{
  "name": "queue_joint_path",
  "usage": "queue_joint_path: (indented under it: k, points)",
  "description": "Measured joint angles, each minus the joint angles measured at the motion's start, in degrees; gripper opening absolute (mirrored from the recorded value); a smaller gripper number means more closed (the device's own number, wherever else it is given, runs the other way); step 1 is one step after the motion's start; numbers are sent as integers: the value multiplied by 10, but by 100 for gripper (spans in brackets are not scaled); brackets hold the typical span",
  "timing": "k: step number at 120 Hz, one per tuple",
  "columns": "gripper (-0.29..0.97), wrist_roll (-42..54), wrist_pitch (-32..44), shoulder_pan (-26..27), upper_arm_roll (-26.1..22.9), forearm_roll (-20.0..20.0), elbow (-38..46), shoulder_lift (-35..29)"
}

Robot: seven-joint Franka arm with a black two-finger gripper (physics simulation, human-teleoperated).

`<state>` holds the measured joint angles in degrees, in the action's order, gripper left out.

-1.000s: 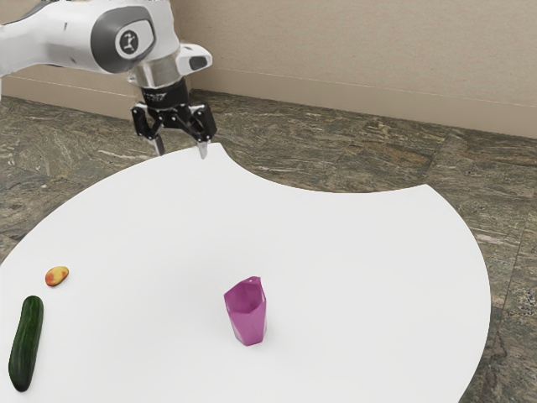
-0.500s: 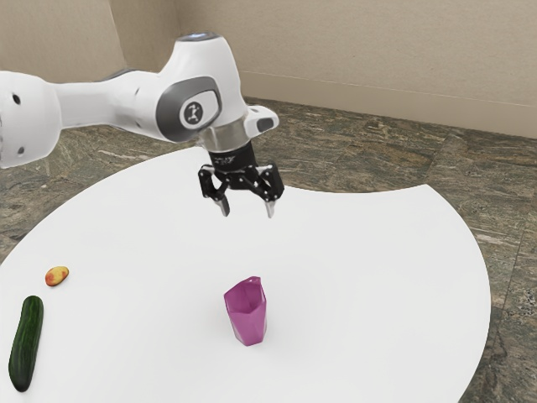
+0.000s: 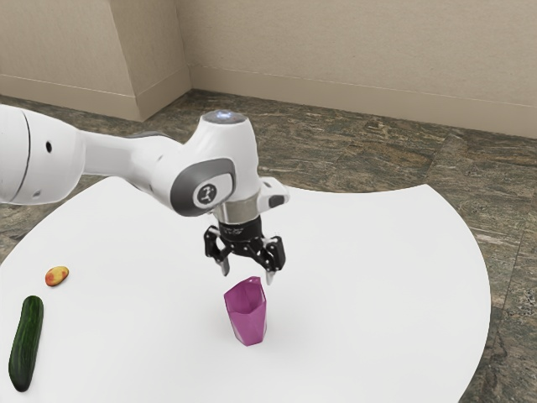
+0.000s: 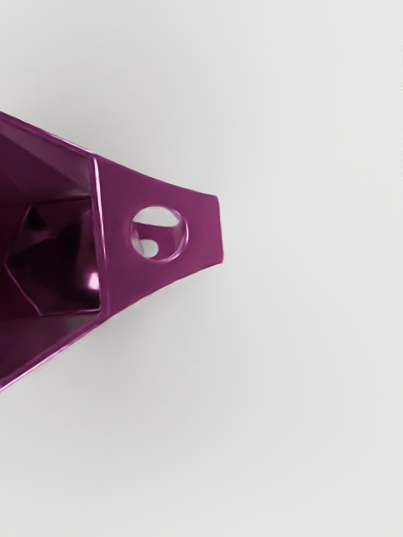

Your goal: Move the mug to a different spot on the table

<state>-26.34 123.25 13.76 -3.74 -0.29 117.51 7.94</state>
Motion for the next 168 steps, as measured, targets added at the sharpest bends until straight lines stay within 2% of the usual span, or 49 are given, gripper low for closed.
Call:
queue_joint_path:
  k: [27, 74, 135, 153, 161, 168]
  points:
    - [69, 1, 55, 8, 1, 24, 11, 38]
    - [63, 5, 100, 5, 5, 44, 30, 62]
    - [26, -3, 111, 2, 9, 63, 28, 62]
    - [11, -18, 108, 2, 10, 72, 28, 59]
    - [11, -24, 105, 2, 11, 72, 22, 55]
    - [6, -26, 98, 1, 11, 68, 15, 52]
